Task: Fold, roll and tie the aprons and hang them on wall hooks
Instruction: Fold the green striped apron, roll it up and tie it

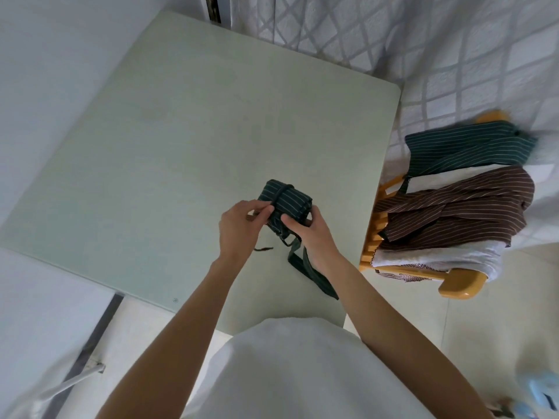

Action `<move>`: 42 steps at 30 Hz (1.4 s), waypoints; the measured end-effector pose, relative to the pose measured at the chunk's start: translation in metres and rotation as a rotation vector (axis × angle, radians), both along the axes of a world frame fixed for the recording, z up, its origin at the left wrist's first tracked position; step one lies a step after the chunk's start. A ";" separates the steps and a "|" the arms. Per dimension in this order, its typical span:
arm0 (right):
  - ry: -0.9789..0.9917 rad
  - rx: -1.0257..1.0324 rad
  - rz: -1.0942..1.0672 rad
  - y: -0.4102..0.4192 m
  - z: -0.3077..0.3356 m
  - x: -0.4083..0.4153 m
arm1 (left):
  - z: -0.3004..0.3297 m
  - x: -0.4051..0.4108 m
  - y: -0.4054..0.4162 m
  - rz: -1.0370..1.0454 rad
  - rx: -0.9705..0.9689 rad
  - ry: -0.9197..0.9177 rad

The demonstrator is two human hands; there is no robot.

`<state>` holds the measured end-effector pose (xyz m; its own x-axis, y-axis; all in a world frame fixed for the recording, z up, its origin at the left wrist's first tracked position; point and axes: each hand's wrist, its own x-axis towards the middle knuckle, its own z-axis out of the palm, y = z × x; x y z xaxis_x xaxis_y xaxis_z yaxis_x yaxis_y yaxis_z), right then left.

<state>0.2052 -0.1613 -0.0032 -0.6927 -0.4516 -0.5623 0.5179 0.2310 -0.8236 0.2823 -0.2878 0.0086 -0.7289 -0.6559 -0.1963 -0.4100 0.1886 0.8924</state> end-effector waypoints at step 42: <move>1.728 0.511 1.313 -0.047 -0.065 -0.137 | -0.090 -0.116 0.028 -0.331 -0.391 -0.699</move>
<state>0.0682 -0.2087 -0.0684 -0.0206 -0.9936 -0.1110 -0.9986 0.0150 0.0511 0.1667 -0.2595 -0.0815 -0.6903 -0.5454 -0.4755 -0.7104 0.6356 0.3022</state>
